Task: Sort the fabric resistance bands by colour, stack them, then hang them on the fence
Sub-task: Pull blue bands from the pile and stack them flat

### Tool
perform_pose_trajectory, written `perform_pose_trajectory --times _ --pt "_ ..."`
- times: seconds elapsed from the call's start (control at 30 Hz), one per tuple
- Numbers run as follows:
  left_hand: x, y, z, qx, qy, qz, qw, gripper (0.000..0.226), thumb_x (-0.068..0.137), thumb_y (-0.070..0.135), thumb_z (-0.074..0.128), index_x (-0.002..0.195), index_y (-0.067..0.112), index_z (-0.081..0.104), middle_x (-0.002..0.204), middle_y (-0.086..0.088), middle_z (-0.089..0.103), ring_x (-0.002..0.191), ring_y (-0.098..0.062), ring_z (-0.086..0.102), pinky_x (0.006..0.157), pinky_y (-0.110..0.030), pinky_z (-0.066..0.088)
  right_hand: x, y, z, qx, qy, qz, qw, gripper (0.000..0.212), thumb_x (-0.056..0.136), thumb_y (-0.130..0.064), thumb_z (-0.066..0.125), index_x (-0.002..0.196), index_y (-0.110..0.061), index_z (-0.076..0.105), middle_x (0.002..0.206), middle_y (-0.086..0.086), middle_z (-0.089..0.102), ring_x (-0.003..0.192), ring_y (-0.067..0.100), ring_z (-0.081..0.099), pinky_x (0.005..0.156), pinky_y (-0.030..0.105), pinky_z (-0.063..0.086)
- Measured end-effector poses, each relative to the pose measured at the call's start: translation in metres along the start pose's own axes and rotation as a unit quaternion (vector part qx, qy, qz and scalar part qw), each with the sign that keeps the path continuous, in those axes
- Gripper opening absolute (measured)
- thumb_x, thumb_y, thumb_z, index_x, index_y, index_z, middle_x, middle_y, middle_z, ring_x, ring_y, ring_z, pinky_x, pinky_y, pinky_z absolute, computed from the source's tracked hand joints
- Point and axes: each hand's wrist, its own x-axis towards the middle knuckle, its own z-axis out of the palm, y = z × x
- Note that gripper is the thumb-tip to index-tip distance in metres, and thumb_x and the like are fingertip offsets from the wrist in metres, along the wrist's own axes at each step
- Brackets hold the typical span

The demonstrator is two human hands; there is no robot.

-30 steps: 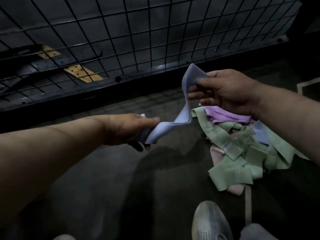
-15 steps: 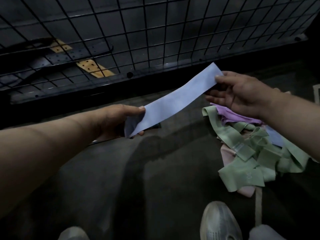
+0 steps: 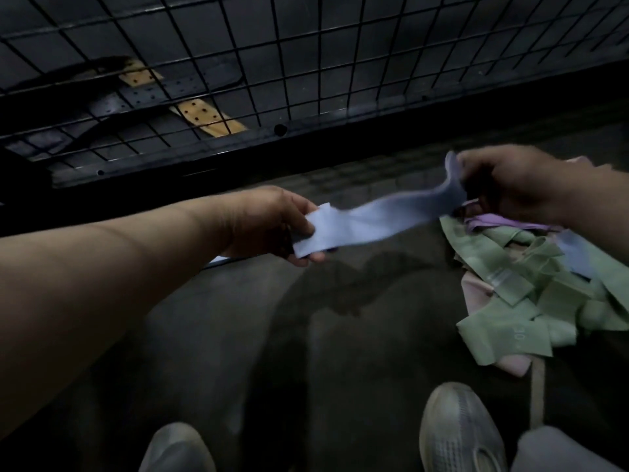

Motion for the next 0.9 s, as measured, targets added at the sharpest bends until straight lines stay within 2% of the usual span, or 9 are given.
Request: perform_pose_trajectory --times 0.2,0.3,0.37,0.43,0.53,0.63,0.7,0.77,0.9 --pt "0.007 -0.018 0.03 0.055 -0.039 -0.053 0.996 0.037 0.098 -0.006 0.046 0.128 0.015 0.049 0.083 -0.02 0.071 0.075 -0.036 0.071 0.061 -0.038 0.059 0.002 0.037 0.017 -0.235 0.008 0.027 0.972 0.017 0.088 0.0 0.053 0.1 -0.008 0.062 0.101 0.018 0.067 0.087 0.027 0.062 0.082 0.044 0.054" --pt "0.012 -0.021 0.041 0.047 -0.052 -0.035 0.997 0.03 0.097 -0.006 0.045 0.124 0.006 0.051 0.092 -0.024 0.071 0.083 -0.033 0.071 0.073 -0.042 0.06 -0.001 0.047 0.026 -0.441 -0.052 -0.052 0.894 0.056 0.08 -0.011 0.074 0.126 -0.034 0.053 0.13 -0.008 0.056 0.114 0.01 0.055 0.095 0.027 0.047" --pt "0.014 -0.02 0.049 0.019 -0.045 -0.017 0.999 0.027 0.096 -0.009 0.045 0.117 0.005 0.055 0.094 -0.022 0.071 0.081 -0.03 0.071 0.077 -0.044 0.058 -0.011 0.051 0.046 -0.474 -0.132 -0.071 0.868 0.084 0.074 -0.026 0.083 0.143 -0.041 0.038 0.139 -0.021 0.041 0.126 -0.001 0.042 0.104 0.021 0.038" --pt "0.014 -0.013 0.056 -0.027 -0.053 -0.005 0.998 0.024 0.097 -0.006 0.042 0.108 0.008 0.059 0.093 -0.017 0.07 0.077 -0.026 0.069 0.073 -0.04 0.059 -0.015 0.057 0.065 -0.45 -0.173 -0.105 0.87 0.079 0.075 -0.035 0.083 0.14 -0.043 0.039 0.132 -0.024 0.048 0.119 -0.007 0.048 0.1 0.02 0.042" --pt "0.012 -0.001 0.058 -0.072 -0.064 0.009 0.995 0.025 0.101 0.015 0.039 0.107 0.008 0.062 0.093 -0.015 0.07 0.072 -0.022 0.067 0.065 -0.032 0.054 -0.013 0.062 0.081 -0.402 -0.116 -0.166 0.893 0.029 0.082 -0.043 0.067 0.107 -0.031 0.061 0.102 -0.012 0.068 0.092 -0.007 0.061 0.081 0.027 0.05" --pt "0.022 0.0 0.05 -0.055 0.117 0.068 0.989 0.03 0.104 0.029 0.036 0.113 0.008 0.056 0.068 -0.01 0.062 0.051 -0.019 0.047 0.051 -0.026 0.034 -0.013 0.049 0.076 -0.217 -0.082 -0.07 0.97 0.014 0.095 -0.024 0.064 0.104 -0.015 0.069 0.1 0.004 0.076 0.095 0.016 0.072 0.077 0.028 0.058" --pt "0.03 -0.005 0.045 -0.055 0.172 0.101 0.978 0.031 0.103 0.029 0.039 0.11 0.008 0.059 0.074 -0.009 0.061 0.061 -0.02 0.052 0.059 -0.03 0.039 -0.016 0.039 0.07 -0.063 -0.116 -0.012 0.991 0.018 0.097 -0.012 0.056 0.111 -0.012 0.067 0.108 0.008 0.074 0.097 0.019 0.072 0.073 0.027 0.06" --pt "0.031 -0.008 0.043 -0.079 0.111 0.094 0.986 0.042 0.103 0.034 0.034 0.113 0.004 0.061 0.096 -0.015 0.065 0.088 -0.028 0.06 0.085 -0.038 0.045 -0.019 0.031 0.067 0.032 -0.148 0.009 0.988 0.024 0.098 -0.008 0.05 0.117 -0.01 0.065 0.112 0.009 0.073 0.096 0.017 0.072 0.066 0.025 0.059" --pt "0.023 -0.011 0.042 -0.099 0.019 0.033 0.994 0.06 0.102 0.044 0.03 0.125 -0.004 0.057 0.123 -0.028 0.059 0.11 -0.035 0.053 0.107 -0.046 0.037 -0.021 0.021 0.066 0.076 -0.175 0.001 0.982 0.034 0.099 -0.001 0.044 0.128 -0.009 0.058 0.122 0.01 0.069 0.115 0.022 0.066 0.089 0.034 0.057"
